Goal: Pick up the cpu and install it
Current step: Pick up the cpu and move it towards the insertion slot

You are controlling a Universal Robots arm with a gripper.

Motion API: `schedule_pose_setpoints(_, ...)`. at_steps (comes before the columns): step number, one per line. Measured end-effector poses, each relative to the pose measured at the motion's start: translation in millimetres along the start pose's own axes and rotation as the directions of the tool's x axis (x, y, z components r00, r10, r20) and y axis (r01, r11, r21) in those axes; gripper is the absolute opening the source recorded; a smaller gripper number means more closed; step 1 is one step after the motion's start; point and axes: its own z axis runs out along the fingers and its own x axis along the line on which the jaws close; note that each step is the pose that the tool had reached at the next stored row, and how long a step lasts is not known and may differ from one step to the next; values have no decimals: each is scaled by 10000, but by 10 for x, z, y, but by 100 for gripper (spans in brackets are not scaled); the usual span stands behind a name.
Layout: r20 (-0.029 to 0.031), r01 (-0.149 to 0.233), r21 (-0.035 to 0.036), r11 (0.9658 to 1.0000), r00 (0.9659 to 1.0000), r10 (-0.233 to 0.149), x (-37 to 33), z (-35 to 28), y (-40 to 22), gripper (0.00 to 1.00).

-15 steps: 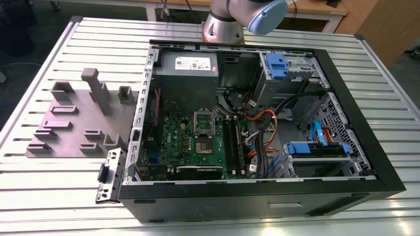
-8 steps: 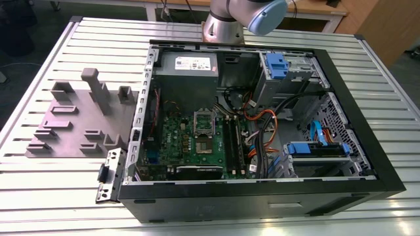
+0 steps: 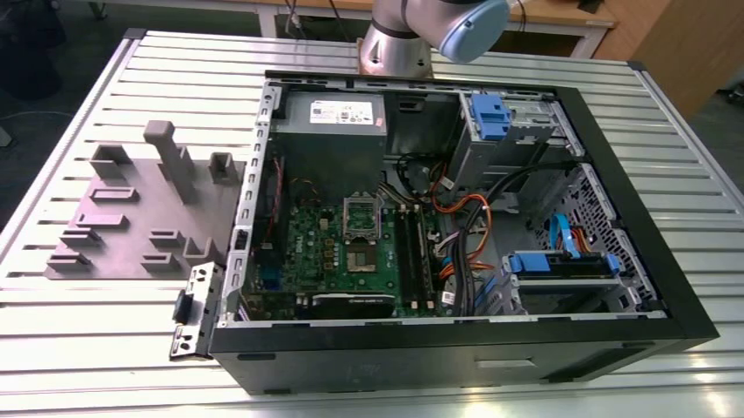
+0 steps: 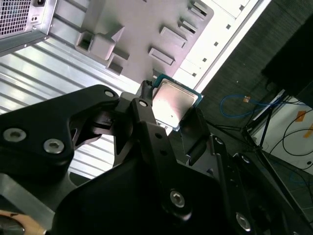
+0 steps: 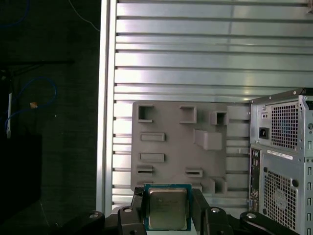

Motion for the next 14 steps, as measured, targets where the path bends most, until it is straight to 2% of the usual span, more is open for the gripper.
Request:
schedule_pose_setpoints(3,1,0,0,10000,10000,0,1,0,-33,47)
schedule_pose_setpoints(14,1,-1,0,10000,10000,1,-24,-1,-36,47)
